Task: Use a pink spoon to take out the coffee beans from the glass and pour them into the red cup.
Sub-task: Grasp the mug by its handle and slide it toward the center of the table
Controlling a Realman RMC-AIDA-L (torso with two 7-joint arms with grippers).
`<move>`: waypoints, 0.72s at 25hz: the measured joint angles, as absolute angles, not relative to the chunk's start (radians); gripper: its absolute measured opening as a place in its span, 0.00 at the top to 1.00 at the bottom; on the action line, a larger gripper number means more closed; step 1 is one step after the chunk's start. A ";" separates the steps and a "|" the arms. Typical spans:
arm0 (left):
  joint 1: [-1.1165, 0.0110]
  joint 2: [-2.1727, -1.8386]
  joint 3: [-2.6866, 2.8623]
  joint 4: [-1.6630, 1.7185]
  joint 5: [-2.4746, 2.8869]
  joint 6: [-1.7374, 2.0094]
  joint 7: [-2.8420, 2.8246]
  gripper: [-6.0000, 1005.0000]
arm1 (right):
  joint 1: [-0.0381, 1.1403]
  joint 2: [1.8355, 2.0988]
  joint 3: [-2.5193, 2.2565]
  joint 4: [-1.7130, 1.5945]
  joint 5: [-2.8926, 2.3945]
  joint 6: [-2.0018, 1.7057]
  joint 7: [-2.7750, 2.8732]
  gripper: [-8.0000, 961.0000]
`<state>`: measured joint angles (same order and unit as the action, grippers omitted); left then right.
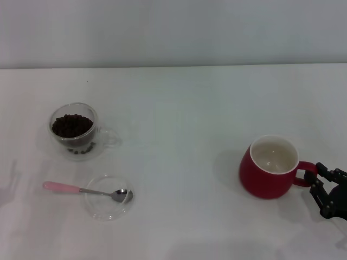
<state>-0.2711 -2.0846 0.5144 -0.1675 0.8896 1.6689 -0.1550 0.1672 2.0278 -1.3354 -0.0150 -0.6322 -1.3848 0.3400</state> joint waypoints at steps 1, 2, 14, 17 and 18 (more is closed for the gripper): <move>-0.271 -2.085 0.514 -0.167 0.889 1.669 -0.155 0.23 | 0.168 2.028 -1.336 -0.015 -0.632 -1.385 0.339 0.74; -0.271 -2.085 0.514 -0.167 0.889 1.669 -0.155 0.23 | 0.168 2.028 -1.336 -0.015 -0.632 -1.385 0.338 0.74; -0.276 -2.083 0.508 -0.163 0.885 1.666 -0.155 0.24 | 0.188 2.028 -1.441 -0.046 -0.634 -1.386 0.342 0.79; -0.276 -2.082 0.508 -0.161 0.881 1.665 -0.155 0.24 | 0.189 2.028 -1.474 -0.063 -0.634 -1.390 0.350 0.80; -0.276 -2.081 0.508 -0.161 0.879 1.665 -0.155 0.24 | 0.189 2.028 -1.483 -0.066 -0.634 -1.392 0.352 0.79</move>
<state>-0.2762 -2.0814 0.5077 -0.1612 0.8786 1.6651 -0.1548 0.1894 2.0278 -1.4830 -0.0663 -0.6335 -1.3923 0.3523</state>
